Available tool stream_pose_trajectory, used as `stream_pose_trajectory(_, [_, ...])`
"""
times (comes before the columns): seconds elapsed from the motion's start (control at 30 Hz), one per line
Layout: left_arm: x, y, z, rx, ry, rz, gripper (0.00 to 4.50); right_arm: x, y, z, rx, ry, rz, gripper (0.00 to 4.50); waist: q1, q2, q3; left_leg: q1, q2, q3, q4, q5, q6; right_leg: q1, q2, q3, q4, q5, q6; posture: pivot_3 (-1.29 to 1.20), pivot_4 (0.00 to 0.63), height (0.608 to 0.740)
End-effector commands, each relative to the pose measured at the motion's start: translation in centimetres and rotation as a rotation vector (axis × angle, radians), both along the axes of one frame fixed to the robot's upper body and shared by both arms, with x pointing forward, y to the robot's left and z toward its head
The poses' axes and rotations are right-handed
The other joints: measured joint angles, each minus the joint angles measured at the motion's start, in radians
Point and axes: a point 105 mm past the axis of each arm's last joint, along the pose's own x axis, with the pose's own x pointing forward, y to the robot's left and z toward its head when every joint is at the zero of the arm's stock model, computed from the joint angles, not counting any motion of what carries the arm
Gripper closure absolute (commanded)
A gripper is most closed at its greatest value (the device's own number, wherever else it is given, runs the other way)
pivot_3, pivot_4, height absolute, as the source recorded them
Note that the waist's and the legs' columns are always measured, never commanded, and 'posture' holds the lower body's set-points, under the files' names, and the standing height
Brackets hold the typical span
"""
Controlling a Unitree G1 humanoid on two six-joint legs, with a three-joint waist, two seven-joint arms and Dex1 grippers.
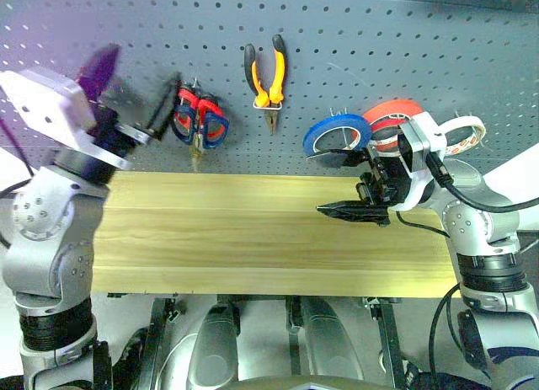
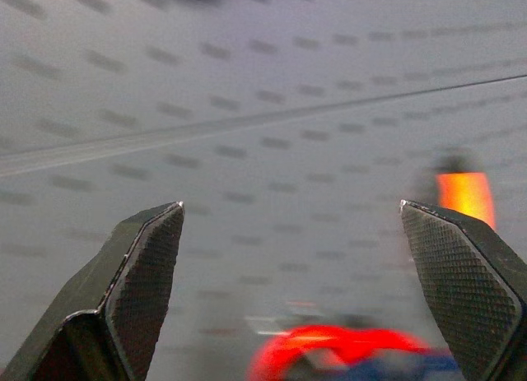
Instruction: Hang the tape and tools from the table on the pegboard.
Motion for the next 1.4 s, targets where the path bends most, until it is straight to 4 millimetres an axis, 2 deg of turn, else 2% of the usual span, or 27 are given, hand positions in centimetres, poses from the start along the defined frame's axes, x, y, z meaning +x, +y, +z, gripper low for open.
stream_pose_trajectory(0.03, [-1.5, -2.3, -0.1, 0.008, 0.002, -0.144, 0.1, -0.3, -0.1, 0.7, 0.013, -0.048, -0.003, 0.0, -0.002, 0.0, 0.0, 0.0, 0.0, 0.0, 0.0, 0.0, 0.0, 0.0, 0.0, 0.0, 0.0, 0.0, 0.0, -0.02, 0.234, 0.733])
stream_pose_trajectory(0.3, [-1.4, -2.5, -2.7, -0.024, 0.173, -0.283, 0.1, -0.3, -0.3, 0.6, 0.008, -0.049, -0.019, 0.0, -0.004, 0.001, -0.001, 0.001, 0.0, 0.0, 0.0, 0.0, 0.0, 0.0, 0.001, 0.0, 0.001, 0.0, -0.001, -0.03, 0.235, 0.733])
stream_pose_trajectory(0.37, [-1.7, -2.8, -4.1, 0.028, 0.225, -0.33, 0.1, -0.2, -0.4, 0.5, 0.007, -0.049, -0.02, 0.0, -0.004, 0.001, -0.001, 0.001, 0.0, -0.001, 0.0, 0.0, 0.0, 0.001, 0.001, 0.0, 0.0, 0.0, -0.001, -0.03, 0.238, 0.733])
stream_pose_trajectory(0.47, [-2.3, -3.8, -7.0, 0.04, 0.431, -0.476, 0.1, -0.2, -0.3, 0.3, 0.004, -0.048, -0.023, 0.0, -0.005, 0.001, -0.001, 0.0, 0.0, 0.0, 0.0, 0.0, 0.0, 0.0, 0.001, 0.0, 0.0, 0.0, -0.001, -0.02, 0.239, 0.733])
stream_pose_trajectory(0.63, [-1.8, -2.7, -9.7, 0.101, 0.51, -0.433, 0.1, -0.2, -0.4, 0.2, 0.008, -0.033, -0.022, 0.0, -0.005, 0.002, -0.001, 0.001, 0.0, -0.001, 0.0, 0.0, 0.0, 0.0, 0.001, 0.0, 0.0, 0.0, -0.001, -0.03, 0.233, 0.733])
stream_pose_trajectory(0.7, [-2.1, -2.4, -11.1, 0.151, 0.538, -0.45, 0.1, -0.4, -0.4, -0.3, -0.011, -0.025, -0.015, 0.0, -0.005, 0.002, -0.001, 0.001, 0.0, -0.001, 0.0, 0.0, 0.0, 0.0, 0.001, 0.0, 0.0, 0.0, -0.001, -0.04, 0.23, 0.733])
stream_pose_trajectory(0.8, [-2.1, -1.6, -12.8, 0.134, 0.632, -0.479, 0.1, -0.1, -0.7, -0.9, -0.001, -0.023, -0.048, 0.0, -0.006, 0.002, -0.001, 0.0, 0.0, 0.0, 0.0, 0.0, 0.0, 0.0, 0.001, 0.0, 0.0, 0.0, -0.001, -0.04, 0.223, 0.733])
stream_pose_trajectory(0.87, [-2.2, -1.1, -13.6, 0.086, 0.716, -0.518, 0.1, -0.6, -0.9, -1.4, -0.014, 0.003, -0.039, 0.0, -0.006, 0.002, -0.002, 0.0, 0.0, 0.0, 0.0, 0.0, 0.0, 0.0, 0.001, 0.0, 0.0, 0.0, -0.001, -0.05, 0.214, 0.733])
stream_pose_trajectory(0.97, [-1.9, -0.2, -14.3, 0.063, 0.754, -0.521, 0.1, -0.8, -1.5, -2.5, -0.044, 0.025, -0.058, 0.0, -0.006, 0.003, -0.011, 0.0, 0.0, 0.0, 0.0, 0.0, 0.0, 0.0, 0.001, 0.0, 0.0, 0.0, -0.001, -0.06, 0.202, 0.733])
stream_pose_trajectory(1.2, [-1.1, 1.6, -16.6, 0.071, 0.782, -0.453, 0.1, -0.5, -2.9, -5.5, -0.08, 0.075, -0.145, 0.0, -0.02, 0.003, -0.041, 0.001, 0.0, 0.0, 0.0, 0.0, 0.0, 0.001, 0.001, 0.0, -0.001, 0.0, -0.001, -0.06, 0.176, 0.733])
stream_pose_trajectory(1.4, [0.5, 2.3, -17.9, -0.019, 0.718, -0.321, 0.1, 0.2, -3.4, -7.8, -0.034, 0.115, -0.271, 0.0, -0.031, 0.003, -0.067, 0.001, 0.0, 0.0, 0.0, 0.0, 0.0, 0.004, 0.001, 0.0, -0.002, 0.0, -0.001, -0.06, 0.16, 0.733])
